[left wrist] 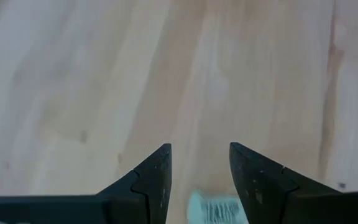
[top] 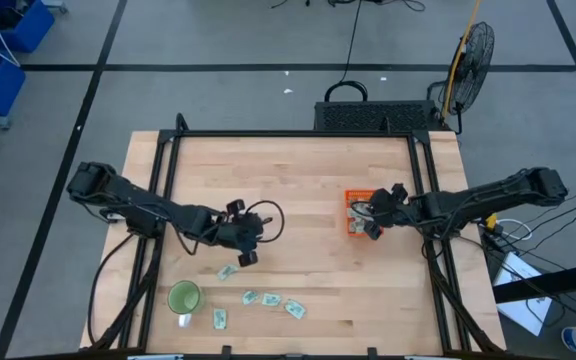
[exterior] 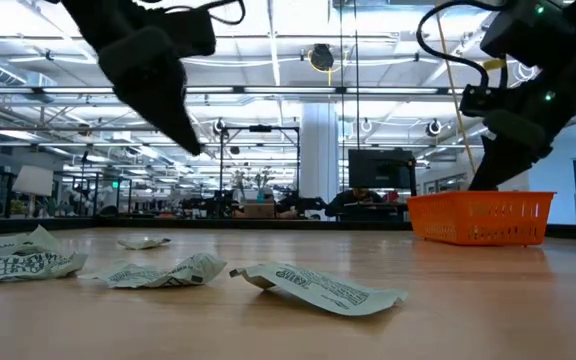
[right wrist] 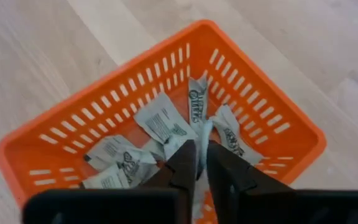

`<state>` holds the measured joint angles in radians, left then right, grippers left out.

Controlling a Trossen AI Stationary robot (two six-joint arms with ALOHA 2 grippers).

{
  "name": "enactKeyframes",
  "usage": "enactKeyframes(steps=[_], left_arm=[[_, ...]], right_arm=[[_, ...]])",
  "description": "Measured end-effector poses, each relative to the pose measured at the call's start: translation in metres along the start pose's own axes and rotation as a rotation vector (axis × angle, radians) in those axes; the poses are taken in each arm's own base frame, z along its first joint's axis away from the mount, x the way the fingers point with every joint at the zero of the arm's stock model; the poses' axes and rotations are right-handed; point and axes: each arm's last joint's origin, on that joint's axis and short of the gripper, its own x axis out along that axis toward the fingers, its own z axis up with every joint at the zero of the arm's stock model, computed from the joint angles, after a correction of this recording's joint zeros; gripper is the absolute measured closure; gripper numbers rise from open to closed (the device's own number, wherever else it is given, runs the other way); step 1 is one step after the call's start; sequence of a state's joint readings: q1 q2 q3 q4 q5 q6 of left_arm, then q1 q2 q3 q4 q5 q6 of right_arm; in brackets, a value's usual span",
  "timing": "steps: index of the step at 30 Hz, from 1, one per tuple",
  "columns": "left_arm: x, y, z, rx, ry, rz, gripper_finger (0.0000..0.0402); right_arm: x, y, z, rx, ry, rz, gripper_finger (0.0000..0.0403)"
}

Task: Pick and place Stevia / Truvia into bins
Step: Put the stevia packet into the orange basket

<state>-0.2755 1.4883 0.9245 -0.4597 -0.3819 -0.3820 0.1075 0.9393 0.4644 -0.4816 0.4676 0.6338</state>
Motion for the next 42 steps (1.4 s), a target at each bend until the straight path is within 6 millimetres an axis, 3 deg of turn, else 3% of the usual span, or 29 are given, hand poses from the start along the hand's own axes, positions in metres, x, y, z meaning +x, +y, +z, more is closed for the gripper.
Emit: enactKeyframes(steps=[10, 13, 24, 30, 42], left_arm=[[0.018, -0.002, -0.031, -0.238, 0.090, 0.031, 0.0234], [0.023, -0.005, -0.048, -0.175, 0.131, 0.023, 0.0234], [0.019, -0.034, -0.069, 0.139, 0.080, -0.064, 0.0234], [0.030, -0.037, -0.080, 0.223, 0.100, -0.014, 0.0234], [0.042, -0.042, -0.084, 0.240, 0.110, 0.006, 0.0238]], right_arm=[[-0.001, 0.004, 0.008, -0.048, -0.080, 0.044, 0.0276], [-0.003, 0.009, 0.016, -0.060, -0.163, 0.091, 0.0261], [-0.017, 0.024, 0.048, -0.145, -0.505, 0.215, 0.0258], [-0.017, 0.025, 0.050, -0.161, -0.527, 0.217, 0.0259], [-0.017, 0.025, 0.050, -0.158, -0.527, 0.220, 0.0260]])
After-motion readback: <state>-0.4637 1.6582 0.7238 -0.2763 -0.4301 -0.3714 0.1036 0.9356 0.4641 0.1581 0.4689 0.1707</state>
